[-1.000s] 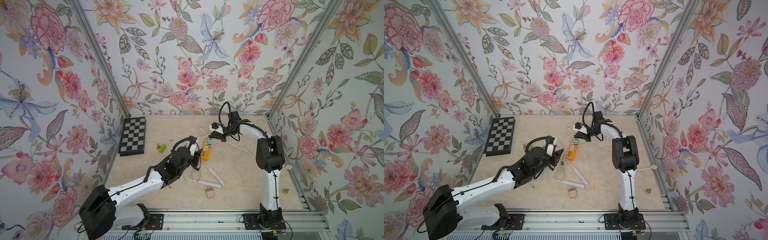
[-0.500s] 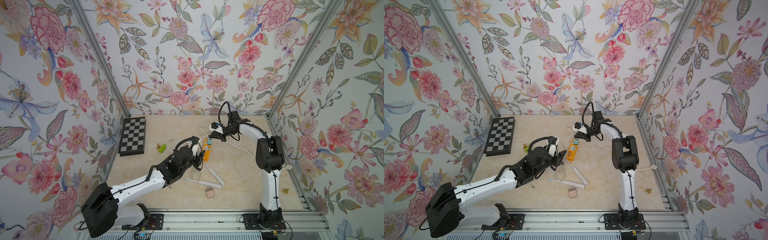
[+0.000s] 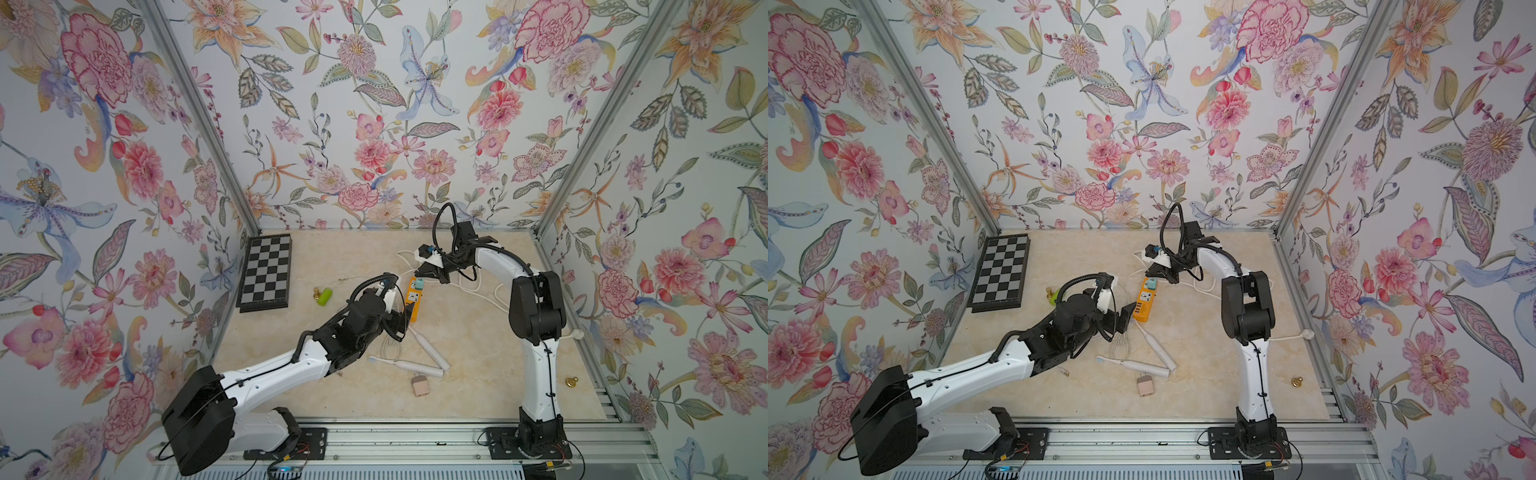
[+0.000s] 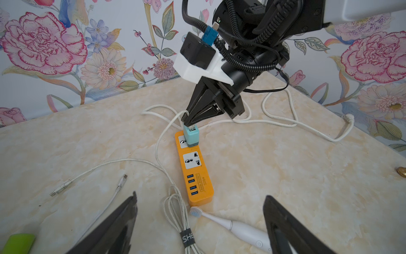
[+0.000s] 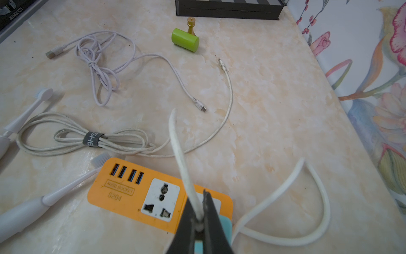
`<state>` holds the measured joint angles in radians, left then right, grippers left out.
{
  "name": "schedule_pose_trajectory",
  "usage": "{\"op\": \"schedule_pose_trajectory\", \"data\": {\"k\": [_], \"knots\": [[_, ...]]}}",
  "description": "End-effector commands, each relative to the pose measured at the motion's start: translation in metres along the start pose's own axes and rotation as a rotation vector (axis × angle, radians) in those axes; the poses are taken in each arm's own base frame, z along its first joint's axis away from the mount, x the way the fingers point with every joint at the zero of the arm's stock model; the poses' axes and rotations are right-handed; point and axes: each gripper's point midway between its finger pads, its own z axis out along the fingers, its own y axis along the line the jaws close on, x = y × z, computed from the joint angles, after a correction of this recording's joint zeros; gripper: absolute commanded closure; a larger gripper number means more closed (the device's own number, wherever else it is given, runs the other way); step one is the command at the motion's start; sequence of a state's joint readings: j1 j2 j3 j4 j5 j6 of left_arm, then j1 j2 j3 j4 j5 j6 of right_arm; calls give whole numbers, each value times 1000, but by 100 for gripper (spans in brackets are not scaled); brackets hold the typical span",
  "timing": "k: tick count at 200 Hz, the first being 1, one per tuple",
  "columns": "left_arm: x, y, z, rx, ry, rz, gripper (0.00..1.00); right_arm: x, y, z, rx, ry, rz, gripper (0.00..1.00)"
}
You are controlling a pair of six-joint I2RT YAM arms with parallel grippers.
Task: Charge the electric toothbrush
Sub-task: Insert the charging cable into the plug.
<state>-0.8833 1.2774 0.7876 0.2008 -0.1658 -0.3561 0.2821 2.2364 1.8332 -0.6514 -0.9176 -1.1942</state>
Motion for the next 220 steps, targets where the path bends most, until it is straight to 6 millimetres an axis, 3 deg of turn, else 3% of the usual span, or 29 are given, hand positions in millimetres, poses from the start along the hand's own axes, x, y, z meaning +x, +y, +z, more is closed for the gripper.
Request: {"op": "schedule_pose_trajectory", "data": {"k": [1,94,149,171,220], "knots": [[-7,0,-5,-13,-14,-1,7,38,15,7,-59,68,126,100],[-9,-4,3,-9,0,12,4,63,14,-1,-44,99,182,100],[-9,-3,3,-15,5,20,4,88,19,-2,-36,188,202,100],[-10,-5,5,-11,8,24,3,85,16,-8,-29,149,228,100],[-10,-5,5,-8,9,24,3,75,12,-15,-15,116,224,87]]}}
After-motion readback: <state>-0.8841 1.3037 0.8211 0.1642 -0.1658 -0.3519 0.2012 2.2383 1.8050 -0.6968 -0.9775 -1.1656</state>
